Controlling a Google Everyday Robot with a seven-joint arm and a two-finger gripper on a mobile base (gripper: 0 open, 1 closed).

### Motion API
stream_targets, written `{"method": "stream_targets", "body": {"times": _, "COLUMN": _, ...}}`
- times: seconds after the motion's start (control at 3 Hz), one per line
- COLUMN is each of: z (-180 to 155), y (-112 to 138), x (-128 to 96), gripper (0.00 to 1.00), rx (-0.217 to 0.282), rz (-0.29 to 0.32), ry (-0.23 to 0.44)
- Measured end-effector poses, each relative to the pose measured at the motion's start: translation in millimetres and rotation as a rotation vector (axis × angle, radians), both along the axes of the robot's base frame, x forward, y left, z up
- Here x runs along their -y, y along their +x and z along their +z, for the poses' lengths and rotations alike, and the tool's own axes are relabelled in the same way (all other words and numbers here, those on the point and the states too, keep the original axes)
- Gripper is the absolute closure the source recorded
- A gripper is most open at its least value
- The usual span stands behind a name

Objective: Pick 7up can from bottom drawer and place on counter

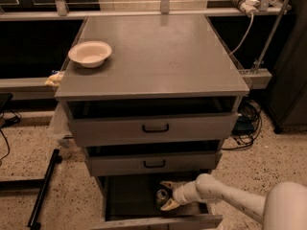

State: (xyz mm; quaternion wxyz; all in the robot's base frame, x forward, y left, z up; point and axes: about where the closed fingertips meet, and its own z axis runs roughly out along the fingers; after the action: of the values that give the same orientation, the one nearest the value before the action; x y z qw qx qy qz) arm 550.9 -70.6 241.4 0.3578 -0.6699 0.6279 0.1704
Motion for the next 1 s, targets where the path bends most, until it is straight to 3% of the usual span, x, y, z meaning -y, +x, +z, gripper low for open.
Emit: {"method": "stream_targets", "body": {"times": 1.0, "z": -37, "y": 26, "x": -2, "gripper": 0.28, "rx": -0.012, "rz": -0.043, "ry": 0.017}}
